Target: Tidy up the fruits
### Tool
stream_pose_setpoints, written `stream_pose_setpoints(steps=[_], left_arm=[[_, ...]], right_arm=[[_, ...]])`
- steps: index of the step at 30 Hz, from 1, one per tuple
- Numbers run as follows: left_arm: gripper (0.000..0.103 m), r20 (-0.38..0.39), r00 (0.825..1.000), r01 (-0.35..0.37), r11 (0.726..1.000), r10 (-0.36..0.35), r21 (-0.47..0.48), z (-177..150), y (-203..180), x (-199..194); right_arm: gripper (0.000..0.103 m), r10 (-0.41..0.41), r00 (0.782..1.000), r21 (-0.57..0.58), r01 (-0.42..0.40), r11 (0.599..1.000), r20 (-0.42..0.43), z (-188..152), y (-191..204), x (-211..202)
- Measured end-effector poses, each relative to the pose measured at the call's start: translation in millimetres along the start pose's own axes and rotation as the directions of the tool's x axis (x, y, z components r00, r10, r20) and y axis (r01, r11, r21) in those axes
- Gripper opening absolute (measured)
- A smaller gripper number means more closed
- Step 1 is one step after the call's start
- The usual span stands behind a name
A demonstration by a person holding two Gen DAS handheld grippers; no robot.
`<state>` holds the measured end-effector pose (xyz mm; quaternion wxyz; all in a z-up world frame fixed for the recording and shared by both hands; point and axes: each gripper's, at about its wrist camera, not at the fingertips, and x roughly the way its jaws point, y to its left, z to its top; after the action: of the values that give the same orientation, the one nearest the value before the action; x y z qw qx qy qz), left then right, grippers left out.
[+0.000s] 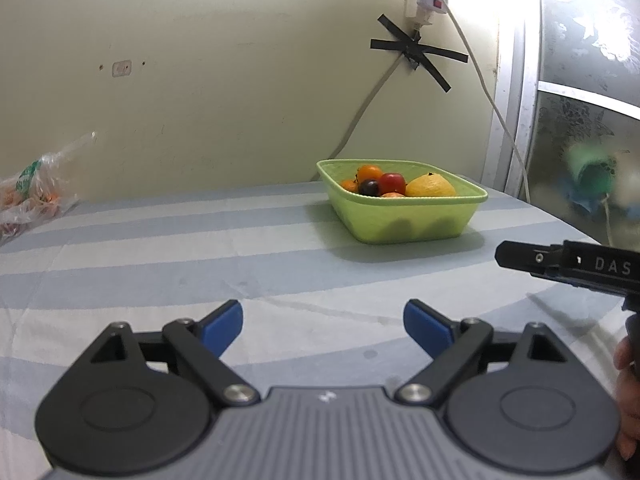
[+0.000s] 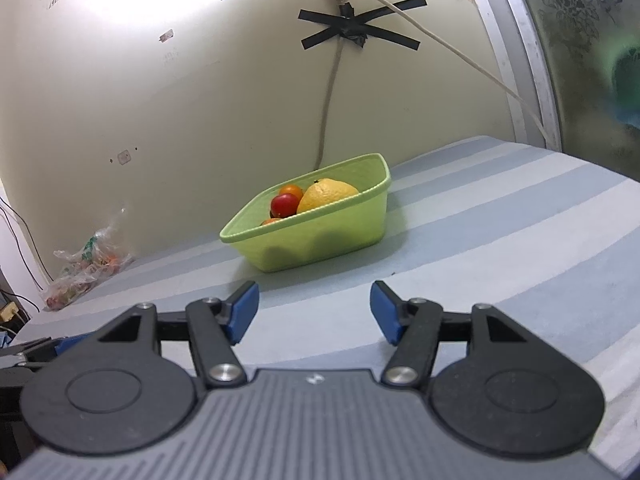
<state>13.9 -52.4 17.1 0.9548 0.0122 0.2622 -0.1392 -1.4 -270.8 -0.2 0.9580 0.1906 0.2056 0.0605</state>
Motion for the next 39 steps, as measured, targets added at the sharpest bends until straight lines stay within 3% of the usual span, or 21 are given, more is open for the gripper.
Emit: stream_pose_setpoints(steps=[39], left_arm=[[0.095,0.001,1.0,0.003,1.0,-0.003,-0.018,-0.8,2.7,0.3]], right_arm=[[0.065,-0.001,1.0,0.006,0.001,1.0,-0.013,0.7,-0.2,1.3]])
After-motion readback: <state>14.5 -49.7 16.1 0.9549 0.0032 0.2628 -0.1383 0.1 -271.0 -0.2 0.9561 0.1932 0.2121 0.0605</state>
